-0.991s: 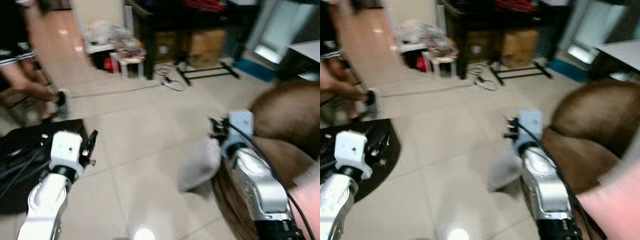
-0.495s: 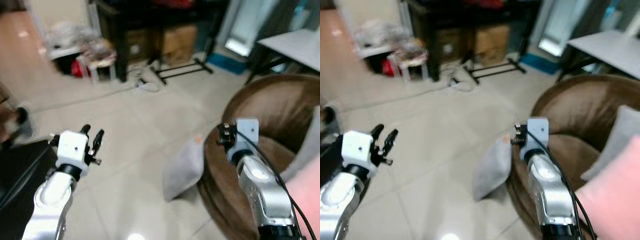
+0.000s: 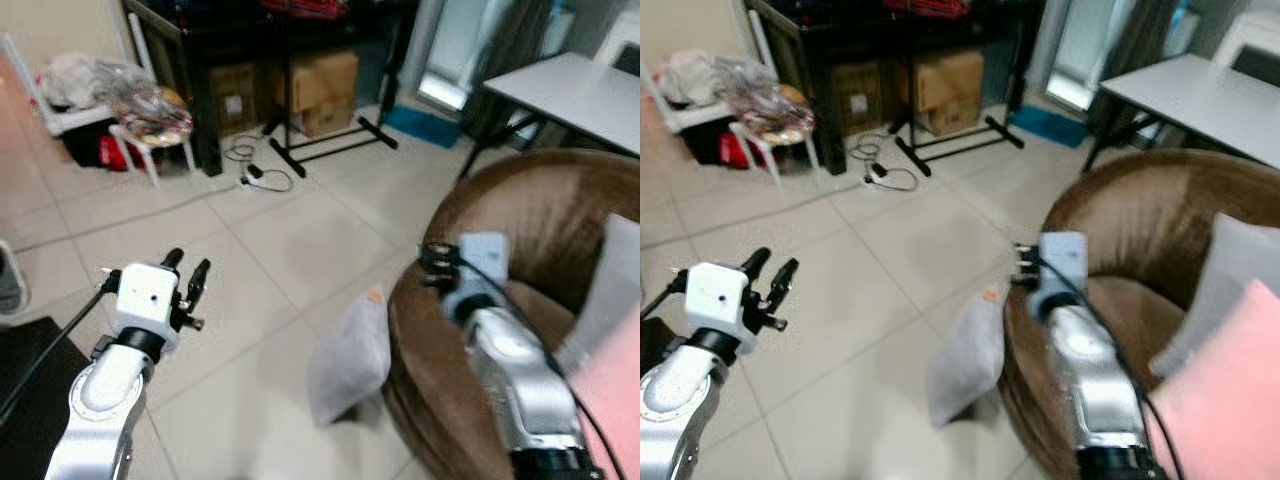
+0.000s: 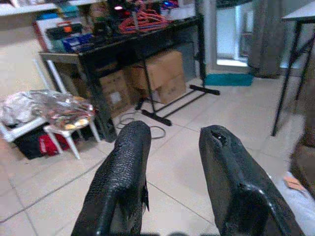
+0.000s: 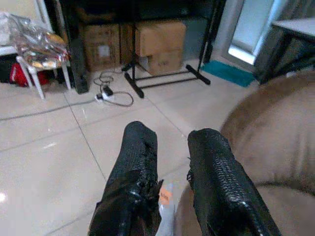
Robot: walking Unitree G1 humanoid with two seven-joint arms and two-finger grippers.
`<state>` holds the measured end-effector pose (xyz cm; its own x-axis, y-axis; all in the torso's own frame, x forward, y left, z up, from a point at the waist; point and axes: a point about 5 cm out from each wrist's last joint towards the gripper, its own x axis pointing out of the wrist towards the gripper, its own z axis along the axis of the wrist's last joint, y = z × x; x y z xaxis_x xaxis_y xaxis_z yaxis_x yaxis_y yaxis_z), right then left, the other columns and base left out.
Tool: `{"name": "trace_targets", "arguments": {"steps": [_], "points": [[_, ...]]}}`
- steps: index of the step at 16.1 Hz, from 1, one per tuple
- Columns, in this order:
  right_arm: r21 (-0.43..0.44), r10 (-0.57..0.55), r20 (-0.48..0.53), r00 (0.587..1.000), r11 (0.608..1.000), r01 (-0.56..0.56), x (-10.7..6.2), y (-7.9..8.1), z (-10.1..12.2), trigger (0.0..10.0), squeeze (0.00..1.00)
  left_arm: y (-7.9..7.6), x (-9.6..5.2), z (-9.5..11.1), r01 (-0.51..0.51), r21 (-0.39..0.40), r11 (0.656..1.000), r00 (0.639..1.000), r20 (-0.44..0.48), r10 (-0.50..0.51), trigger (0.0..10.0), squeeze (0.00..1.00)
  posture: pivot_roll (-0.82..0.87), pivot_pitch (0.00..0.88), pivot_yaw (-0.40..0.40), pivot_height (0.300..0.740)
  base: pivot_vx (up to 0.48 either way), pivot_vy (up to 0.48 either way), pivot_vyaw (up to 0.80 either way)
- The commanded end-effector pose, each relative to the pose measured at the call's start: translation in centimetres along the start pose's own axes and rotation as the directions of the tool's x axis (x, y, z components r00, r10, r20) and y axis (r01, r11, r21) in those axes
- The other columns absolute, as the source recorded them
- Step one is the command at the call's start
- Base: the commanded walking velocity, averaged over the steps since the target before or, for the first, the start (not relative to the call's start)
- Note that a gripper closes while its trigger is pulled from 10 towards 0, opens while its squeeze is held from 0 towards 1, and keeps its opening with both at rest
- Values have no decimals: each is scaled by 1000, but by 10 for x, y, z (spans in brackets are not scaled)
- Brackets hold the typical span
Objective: Move the pillow to the sofa from floor
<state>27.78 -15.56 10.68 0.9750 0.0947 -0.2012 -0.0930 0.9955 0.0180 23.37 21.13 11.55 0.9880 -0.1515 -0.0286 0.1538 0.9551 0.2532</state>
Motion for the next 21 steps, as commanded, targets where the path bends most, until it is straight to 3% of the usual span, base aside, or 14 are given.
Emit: {"name": "trace_targets", "arguments": {"steps": [1, 14, 21], "points": [[2, 32, 27, 999, 999, -32, 2, 9, 6, 10000, 0, 5, -2, 0, -13, 12, 1000, 1000, 0, 13, 10000, 0, 35, 0, -62, 740, 349, 0, 0], [-6, 31, 11, 999, 999, -31, 3, 8, 4, 10000, 0, 5, 3, 1, 4, 6, 1000, 1000, -6, -4, 10000, 0, 17, 0, -61, 740, 314, 0, 0], [0, 34, 27, 999, 999, -34, 4, 8, 8, 10000, 0, 1, 10, -1, 6, 4, 1000, 1000, -17, -6, 10000, 0, 7, 0, -60, 675, 0, 0, 0]]}}
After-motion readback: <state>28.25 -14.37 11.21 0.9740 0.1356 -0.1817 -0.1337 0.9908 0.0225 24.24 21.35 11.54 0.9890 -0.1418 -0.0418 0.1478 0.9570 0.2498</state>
